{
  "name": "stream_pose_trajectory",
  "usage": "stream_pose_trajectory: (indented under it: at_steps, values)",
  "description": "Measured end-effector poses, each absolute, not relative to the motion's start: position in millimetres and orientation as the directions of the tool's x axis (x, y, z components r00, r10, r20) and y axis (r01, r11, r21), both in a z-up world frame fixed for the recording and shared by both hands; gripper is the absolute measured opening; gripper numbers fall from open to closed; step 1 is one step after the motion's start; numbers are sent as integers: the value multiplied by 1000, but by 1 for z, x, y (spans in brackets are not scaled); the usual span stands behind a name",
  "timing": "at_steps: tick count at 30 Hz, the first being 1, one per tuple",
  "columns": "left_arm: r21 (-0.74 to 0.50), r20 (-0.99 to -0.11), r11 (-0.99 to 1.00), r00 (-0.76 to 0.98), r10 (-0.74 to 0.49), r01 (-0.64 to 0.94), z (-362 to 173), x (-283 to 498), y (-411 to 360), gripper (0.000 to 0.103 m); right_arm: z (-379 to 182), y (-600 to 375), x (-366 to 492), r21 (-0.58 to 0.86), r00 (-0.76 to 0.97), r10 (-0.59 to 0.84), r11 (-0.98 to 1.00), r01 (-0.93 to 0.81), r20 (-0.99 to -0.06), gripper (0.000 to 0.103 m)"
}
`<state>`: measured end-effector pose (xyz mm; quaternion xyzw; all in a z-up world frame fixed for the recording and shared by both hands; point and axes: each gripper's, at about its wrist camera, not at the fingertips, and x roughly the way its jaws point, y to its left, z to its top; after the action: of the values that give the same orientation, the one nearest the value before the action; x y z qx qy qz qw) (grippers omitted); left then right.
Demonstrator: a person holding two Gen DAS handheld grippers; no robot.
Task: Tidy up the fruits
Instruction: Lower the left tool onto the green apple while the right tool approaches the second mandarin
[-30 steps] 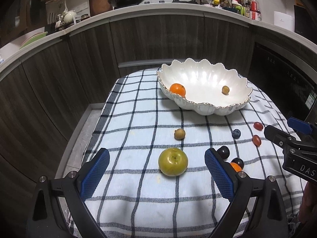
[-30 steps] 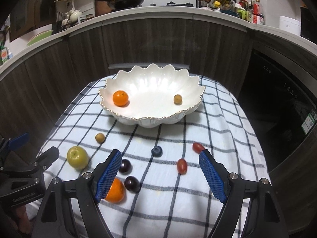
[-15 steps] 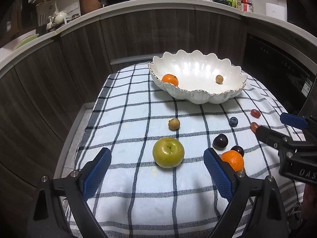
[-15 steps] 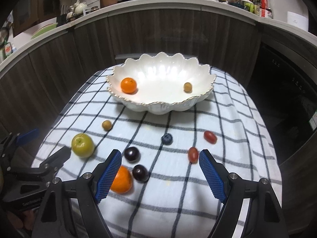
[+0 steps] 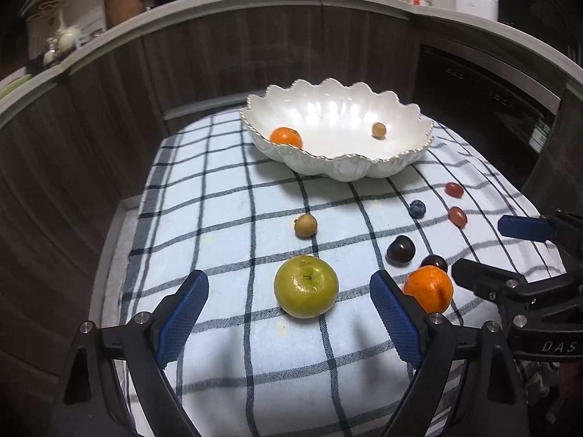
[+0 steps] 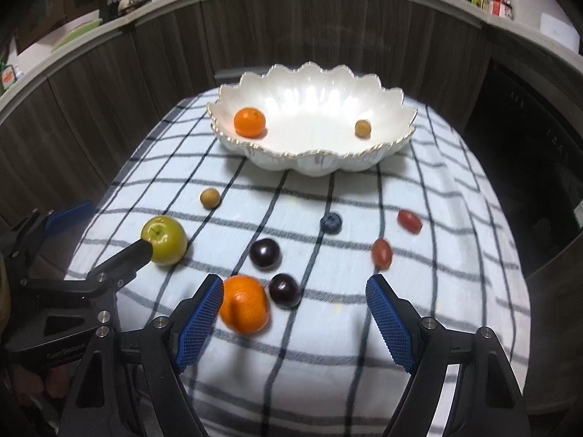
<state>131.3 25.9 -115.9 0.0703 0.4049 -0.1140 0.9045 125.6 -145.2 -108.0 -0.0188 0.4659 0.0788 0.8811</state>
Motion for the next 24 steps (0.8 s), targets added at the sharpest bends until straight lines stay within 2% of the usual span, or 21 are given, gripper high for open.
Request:
stream_pose_trajectory:
  at_steps: [19, 24]
  values:
    - [-58, -823, 912, 498, -274, 406, -149, 162, 32, 75, -141, -126, 143, 87, 394, 117, 992, -93, -912, 80]
    - [-76, -834, 911, 475, -281, 406, -157, 169, 32, 69, -151, -124, 147, 122, 354, 142, 990, -76, -925, 63]
